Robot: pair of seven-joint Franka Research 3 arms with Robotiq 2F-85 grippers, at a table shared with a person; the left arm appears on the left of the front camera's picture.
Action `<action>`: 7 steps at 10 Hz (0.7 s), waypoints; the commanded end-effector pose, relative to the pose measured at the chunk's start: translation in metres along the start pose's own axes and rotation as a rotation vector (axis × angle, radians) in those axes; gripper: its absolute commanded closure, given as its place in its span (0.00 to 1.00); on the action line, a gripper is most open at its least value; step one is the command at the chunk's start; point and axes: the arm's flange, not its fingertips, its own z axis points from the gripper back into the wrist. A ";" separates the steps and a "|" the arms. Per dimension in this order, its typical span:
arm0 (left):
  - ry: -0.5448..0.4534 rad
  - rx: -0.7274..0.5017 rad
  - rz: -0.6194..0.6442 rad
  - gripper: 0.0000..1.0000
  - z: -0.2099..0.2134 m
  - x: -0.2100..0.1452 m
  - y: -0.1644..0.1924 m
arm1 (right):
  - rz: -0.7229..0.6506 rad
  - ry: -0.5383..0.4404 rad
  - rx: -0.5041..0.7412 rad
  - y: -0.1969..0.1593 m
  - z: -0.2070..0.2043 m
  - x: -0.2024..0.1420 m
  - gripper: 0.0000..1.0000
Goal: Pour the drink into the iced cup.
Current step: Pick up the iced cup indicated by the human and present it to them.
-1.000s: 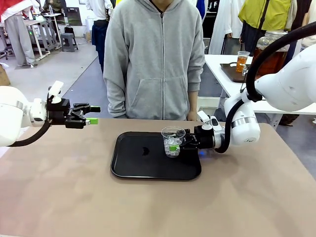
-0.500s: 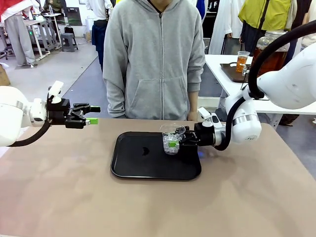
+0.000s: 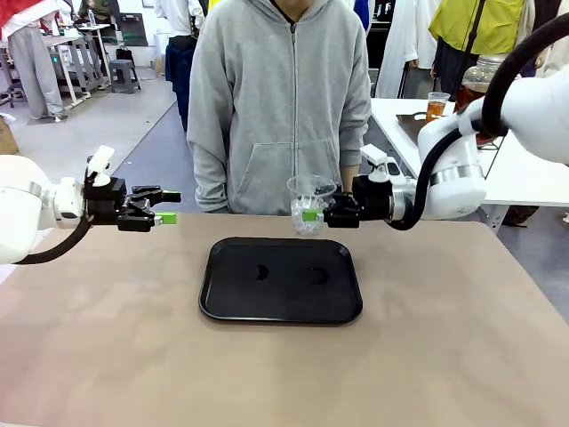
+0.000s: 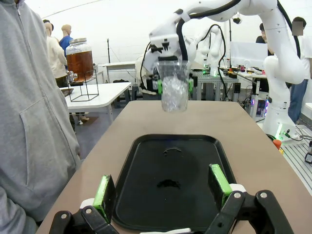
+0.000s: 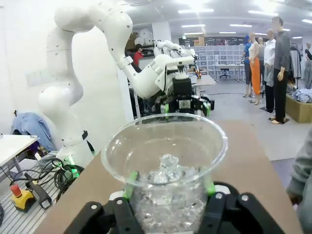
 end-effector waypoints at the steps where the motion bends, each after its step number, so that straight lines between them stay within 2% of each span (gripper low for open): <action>1: -0.005 0.008 -0.003 0.00 -0.002 0.002 0.000 | -0.006 0.025 -0.014 -0.003 -0.011 0.018 0.38; 2: -0.005 0.008 -0.003 0.00 -0.002 0.002 0.000 | 0.000 0.000 0.000 0.000 0.000 0.000 0.38; 7: -0.005 0.008 -0.003 0.00 -0.002 0.002 0.000 | 0.000 0.000 0.000 0.000 0.000 0.000 0.38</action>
